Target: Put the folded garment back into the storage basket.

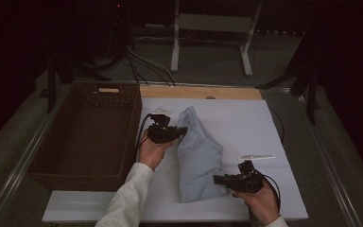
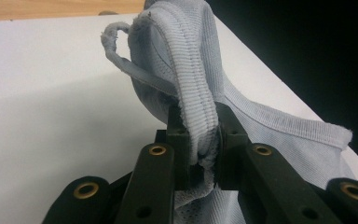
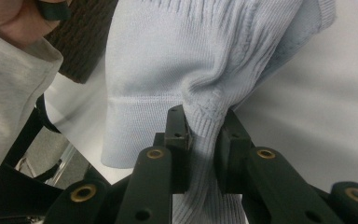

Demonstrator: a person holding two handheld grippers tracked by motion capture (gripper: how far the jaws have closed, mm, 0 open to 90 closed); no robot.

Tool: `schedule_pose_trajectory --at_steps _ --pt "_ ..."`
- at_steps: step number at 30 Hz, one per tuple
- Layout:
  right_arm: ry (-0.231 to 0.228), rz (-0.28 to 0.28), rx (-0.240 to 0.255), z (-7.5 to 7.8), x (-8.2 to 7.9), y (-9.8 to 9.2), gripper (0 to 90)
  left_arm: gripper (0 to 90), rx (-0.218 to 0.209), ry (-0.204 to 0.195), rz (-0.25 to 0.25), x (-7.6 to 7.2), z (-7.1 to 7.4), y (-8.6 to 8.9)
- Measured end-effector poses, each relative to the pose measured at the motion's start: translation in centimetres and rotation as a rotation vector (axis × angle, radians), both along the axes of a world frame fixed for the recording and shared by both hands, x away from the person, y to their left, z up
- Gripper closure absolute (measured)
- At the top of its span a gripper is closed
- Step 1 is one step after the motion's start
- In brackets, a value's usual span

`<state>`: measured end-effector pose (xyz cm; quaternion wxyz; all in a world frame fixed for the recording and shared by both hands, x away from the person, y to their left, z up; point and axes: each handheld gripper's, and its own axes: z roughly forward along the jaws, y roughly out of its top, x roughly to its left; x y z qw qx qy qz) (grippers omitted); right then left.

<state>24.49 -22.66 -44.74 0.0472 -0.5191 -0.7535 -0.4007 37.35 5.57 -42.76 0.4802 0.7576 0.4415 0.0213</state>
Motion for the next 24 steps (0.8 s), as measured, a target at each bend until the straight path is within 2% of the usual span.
schedule_pose_trajectory --at_steps 11,24 --pt "-0.012 0.001 0.026 1.0 0.7 0.4 77.8 80.0 -0.010 -0.011 0.015 0.0 0.8 0.5" --pt "-0.003 -0.011 0.053 1.1 1.5 0.5 77.8 80.0 -0.014 -0.013 0.031 0.0 1.5 1.2"
